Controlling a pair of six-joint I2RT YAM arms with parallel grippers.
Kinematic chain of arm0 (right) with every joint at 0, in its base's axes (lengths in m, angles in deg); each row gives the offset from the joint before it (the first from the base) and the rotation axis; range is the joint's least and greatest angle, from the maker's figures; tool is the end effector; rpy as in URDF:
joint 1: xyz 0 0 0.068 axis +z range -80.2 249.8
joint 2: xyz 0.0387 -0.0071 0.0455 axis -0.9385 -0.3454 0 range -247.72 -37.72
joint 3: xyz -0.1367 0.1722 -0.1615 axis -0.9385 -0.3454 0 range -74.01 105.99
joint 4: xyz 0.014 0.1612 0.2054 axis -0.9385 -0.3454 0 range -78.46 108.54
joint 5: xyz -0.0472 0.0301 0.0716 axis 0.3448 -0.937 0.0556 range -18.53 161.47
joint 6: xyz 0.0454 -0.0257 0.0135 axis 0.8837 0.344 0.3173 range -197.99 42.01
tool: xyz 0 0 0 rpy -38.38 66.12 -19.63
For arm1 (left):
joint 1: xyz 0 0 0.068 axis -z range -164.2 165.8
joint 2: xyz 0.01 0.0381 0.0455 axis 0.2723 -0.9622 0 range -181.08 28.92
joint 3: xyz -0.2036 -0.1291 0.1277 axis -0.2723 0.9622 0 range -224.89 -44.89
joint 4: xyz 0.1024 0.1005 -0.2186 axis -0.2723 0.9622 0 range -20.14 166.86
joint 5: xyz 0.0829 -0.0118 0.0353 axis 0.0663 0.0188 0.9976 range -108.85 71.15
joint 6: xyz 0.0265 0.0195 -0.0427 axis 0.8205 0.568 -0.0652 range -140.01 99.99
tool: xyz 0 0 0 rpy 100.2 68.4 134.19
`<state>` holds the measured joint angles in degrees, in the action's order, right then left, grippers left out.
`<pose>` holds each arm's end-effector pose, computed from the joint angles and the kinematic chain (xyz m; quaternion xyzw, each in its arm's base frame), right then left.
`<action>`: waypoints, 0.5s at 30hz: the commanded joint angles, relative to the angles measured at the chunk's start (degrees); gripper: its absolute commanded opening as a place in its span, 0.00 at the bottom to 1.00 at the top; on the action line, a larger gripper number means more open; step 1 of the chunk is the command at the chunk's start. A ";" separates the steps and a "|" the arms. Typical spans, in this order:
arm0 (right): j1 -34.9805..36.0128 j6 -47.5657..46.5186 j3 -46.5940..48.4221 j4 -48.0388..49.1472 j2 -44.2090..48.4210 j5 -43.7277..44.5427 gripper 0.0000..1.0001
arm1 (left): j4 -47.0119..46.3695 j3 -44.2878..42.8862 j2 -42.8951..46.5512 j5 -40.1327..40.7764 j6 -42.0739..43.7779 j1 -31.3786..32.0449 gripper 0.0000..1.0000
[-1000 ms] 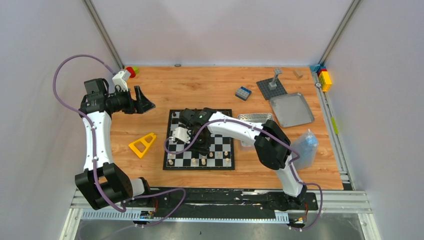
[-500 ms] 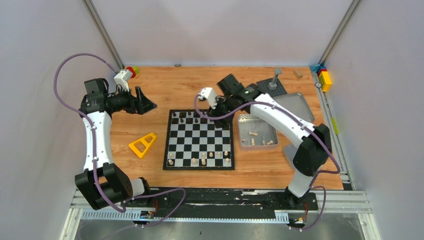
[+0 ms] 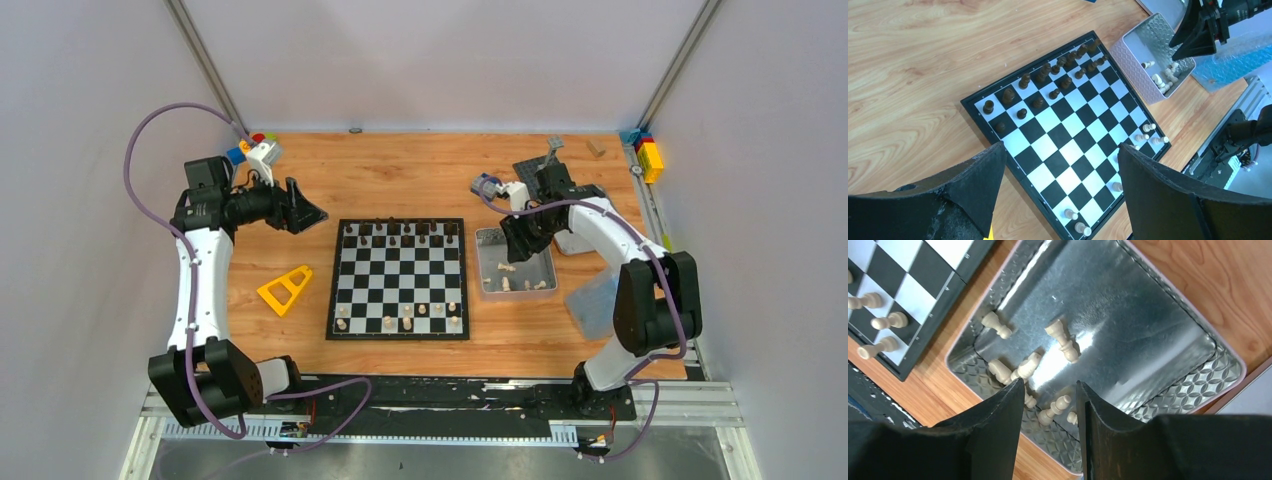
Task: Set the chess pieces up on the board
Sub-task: Place the chess piece on the chessboard, then pick up the chess piece from the storage box.
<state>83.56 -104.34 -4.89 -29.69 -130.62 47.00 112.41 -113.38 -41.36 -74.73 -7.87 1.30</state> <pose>0.3021 0.0892 0.2321 -0.3622 0.8954 0.1913 0.1748 0.2445 0.0329 0.3486 0.1650 0.8178 -0.3412 0.4331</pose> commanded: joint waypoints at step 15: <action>-1.14 -8.42 -4.24 9.49 -6.95 1.50 0.45 | -2.29 0.41 0.15 -1.56 -0.66 0.60 0.89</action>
<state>82.42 -109.54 -8.60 -23.00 -137.00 47.90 111.56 -112.79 -41.38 -75.12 -8.20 1.52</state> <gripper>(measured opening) 0.447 0.890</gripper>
